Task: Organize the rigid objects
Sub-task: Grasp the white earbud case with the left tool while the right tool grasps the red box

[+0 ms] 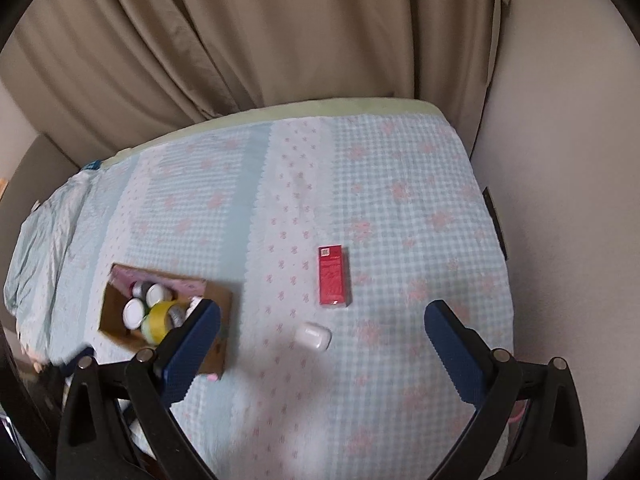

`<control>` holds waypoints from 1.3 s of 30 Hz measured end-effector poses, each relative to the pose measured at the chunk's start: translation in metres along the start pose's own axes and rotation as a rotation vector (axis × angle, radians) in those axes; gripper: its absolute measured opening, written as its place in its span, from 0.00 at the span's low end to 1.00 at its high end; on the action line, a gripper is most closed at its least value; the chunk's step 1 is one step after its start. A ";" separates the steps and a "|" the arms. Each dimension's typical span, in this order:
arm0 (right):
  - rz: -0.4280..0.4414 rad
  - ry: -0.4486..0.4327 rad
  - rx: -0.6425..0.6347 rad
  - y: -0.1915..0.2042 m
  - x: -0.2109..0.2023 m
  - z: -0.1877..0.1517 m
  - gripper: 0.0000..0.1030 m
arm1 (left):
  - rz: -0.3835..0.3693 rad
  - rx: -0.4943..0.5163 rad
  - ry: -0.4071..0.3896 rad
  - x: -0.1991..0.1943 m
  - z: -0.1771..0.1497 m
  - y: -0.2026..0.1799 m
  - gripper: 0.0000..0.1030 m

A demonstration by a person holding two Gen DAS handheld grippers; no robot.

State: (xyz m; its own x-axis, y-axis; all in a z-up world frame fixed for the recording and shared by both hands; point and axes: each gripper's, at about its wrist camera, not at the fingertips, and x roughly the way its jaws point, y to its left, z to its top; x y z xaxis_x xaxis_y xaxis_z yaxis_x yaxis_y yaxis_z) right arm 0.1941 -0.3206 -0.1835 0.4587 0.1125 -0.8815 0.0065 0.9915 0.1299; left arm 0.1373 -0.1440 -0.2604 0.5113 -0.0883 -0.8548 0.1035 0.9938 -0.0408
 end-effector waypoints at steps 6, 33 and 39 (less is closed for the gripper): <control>-0.009 0.018 -0.060 -0.014 0.094 0.005 0.99 | -0.031 0.039 0.016 0.111 -0.042 -0.047 1.00; 0.116 0.168 -0.265 -0.017 0.312 -0.020 0.49 | -0.093 0.106 -0.076 0.243 -0.068 -0.092 0.57; 0.108 0.155 -0.265 -0.016 0.309 -0.022 0.45 | -0.087 0.097 -0.075 0.241 -0.067 -0.085 0.57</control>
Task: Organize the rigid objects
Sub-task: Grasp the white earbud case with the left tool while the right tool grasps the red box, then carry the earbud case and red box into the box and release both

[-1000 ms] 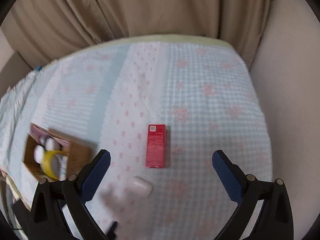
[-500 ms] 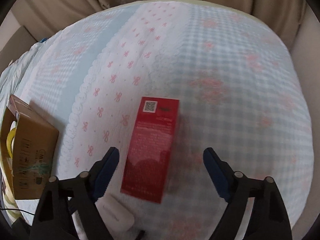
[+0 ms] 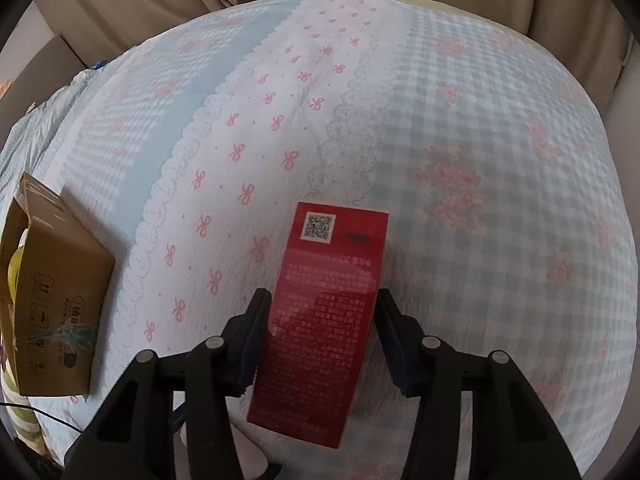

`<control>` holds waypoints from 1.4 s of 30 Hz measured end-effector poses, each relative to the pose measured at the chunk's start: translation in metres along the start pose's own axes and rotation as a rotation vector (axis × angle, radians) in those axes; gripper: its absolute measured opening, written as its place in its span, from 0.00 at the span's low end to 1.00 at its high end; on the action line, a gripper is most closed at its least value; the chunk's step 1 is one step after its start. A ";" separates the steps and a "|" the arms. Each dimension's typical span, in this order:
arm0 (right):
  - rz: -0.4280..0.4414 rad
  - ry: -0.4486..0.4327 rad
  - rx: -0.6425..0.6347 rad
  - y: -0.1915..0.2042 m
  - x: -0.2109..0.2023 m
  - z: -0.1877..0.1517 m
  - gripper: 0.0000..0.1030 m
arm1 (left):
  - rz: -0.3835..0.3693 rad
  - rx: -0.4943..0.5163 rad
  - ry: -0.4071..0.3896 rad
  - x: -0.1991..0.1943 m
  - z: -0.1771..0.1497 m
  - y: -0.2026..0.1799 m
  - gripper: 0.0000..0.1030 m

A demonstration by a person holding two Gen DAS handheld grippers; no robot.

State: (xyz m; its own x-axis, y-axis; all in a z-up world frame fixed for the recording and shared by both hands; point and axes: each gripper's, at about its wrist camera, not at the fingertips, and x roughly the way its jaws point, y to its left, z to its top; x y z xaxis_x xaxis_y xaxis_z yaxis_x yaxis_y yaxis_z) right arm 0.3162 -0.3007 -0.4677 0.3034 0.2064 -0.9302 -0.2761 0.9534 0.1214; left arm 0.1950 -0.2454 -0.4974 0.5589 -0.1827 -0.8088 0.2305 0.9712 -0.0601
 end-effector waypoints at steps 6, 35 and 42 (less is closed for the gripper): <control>0.010 -0.002 0.031 -0.005 -0.009 -0.003 0.40 | 0.012 -0.025 0.004 -0.004 0.002 0.015 0.57; 0.044 -0.236 0.042 0.125 -0.298 0.032 0.38 | 0.102 -0.203 -0.174 -0.295 0.104 0.140 0.57; 0.079 -0.225 0.040 0.197 -0.310 0.022 0.38 | 0.098 -0.215 -0.172 -0.339 0.098 0.212 0.57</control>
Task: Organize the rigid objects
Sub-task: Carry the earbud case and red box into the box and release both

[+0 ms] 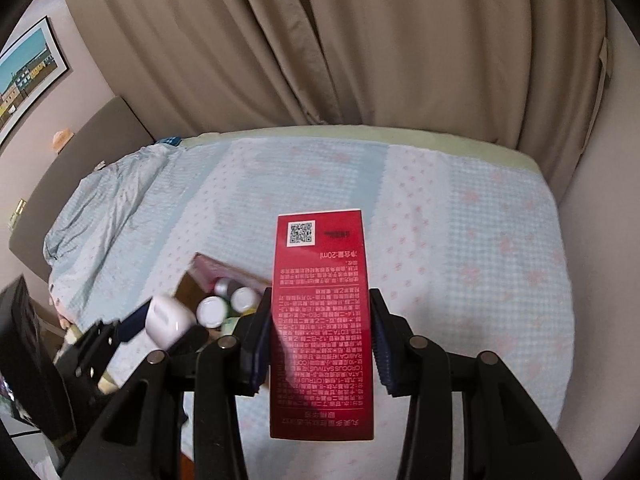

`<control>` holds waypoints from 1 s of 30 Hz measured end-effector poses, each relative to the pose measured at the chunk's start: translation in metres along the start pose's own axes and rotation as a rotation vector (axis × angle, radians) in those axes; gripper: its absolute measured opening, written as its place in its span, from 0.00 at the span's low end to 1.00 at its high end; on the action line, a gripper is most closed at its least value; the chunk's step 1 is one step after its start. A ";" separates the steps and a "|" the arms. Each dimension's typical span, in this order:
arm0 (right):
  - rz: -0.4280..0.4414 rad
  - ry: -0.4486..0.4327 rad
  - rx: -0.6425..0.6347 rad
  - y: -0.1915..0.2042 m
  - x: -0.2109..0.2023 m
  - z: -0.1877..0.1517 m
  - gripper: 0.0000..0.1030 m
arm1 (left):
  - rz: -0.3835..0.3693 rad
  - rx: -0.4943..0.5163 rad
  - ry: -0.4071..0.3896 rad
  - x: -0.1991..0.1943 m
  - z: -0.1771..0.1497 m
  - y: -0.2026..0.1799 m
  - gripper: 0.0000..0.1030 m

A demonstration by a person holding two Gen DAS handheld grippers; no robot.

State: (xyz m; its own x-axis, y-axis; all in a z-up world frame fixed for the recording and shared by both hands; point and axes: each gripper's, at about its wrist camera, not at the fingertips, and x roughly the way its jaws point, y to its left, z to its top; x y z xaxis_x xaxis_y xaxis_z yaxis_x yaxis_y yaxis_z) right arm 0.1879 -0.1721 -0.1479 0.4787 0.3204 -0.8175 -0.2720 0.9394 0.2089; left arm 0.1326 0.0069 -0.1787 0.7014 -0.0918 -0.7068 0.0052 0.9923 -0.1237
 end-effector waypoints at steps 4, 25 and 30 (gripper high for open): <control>0.000 0.020 0.043 0.037 0.018 -0.010 0.38 | -0.025 0.023 0.029 0.002 0.010 0.051 0.57; -0.152 0.139 0.435 0.093 0.177 -0.076 0.38 | -0.080 0.132 0.342 0.175 -0.025 0.226 0.57; -0.239 0.177 0.430 0.072 0.217 -0.087 0.38 | -0.078 0.137 0.389 0.213 -0.046 0.235 0.57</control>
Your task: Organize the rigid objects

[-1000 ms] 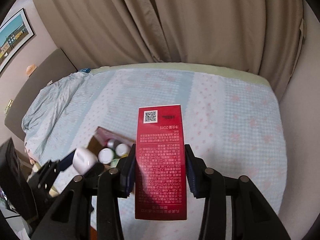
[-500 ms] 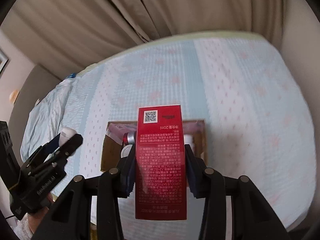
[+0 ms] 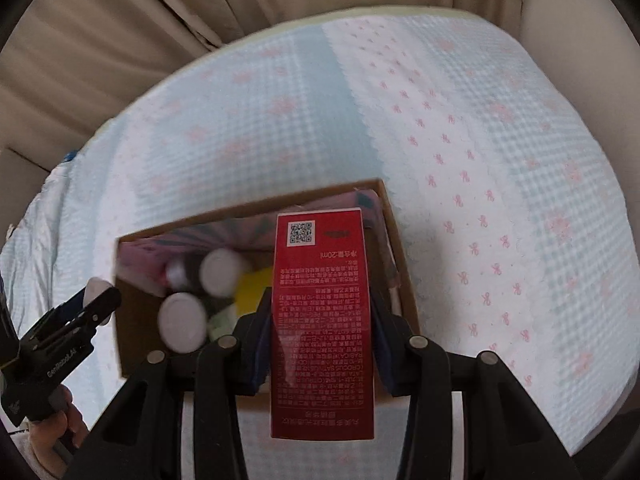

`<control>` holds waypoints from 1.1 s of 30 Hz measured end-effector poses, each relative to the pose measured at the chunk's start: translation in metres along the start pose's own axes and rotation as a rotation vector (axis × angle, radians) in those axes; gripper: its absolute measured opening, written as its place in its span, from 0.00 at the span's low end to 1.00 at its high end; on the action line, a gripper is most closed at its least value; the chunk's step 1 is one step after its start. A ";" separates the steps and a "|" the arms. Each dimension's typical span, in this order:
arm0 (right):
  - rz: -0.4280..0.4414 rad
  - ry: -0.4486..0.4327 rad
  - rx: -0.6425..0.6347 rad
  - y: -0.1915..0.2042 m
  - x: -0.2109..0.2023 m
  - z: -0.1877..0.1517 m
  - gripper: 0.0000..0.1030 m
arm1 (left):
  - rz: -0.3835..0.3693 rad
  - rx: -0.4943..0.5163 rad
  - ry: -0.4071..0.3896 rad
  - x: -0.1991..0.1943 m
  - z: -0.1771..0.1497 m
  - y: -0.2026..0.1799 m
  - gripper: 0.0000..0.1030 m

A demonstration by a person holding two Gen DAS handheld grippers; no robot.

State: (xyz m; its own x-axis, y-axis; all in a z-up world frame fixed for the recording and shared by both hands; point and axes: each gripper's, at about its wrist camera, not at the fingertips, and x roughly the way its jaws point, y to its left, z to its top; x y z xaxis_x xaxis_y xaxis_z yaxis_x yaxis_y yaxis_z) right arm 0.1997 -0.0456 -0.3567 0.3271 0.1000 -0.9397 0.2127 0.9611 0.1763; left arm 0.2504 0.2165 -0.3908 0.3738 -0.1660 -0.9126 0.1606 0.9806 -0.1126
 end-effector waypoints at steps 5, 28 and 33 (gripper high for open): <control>-0.026 0.027 0.029 -0.010 0.028 0.000 0.38 | 0.001 0.036 0.012 0.015 0.000 -0.001 0.57; -0.043 0.035 -0.026 0.006 0.022 -0.001 1.00 | -0.036 -0.032 0.021 -0.020 0.002 -0.012 1.00; -0.022 0.029 -0.058 0.008 0.011 -0.002 1.00 | 0.009 -0.038 0.010 -0.040 -0.001 -0.025 1.00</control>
State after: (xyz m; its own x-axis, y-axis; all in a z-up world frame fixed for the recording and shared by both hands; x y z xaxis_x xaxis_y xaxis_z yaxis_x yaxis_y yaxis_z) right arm 0.2027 -0.0364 -0.3662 0.2957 0.0857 -0.9514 0.1652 0.9764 0.1393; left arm 0.2307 0.1988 -0.3516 0.3656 -0.1562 -0.9176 0.1220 0.9853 -0.1192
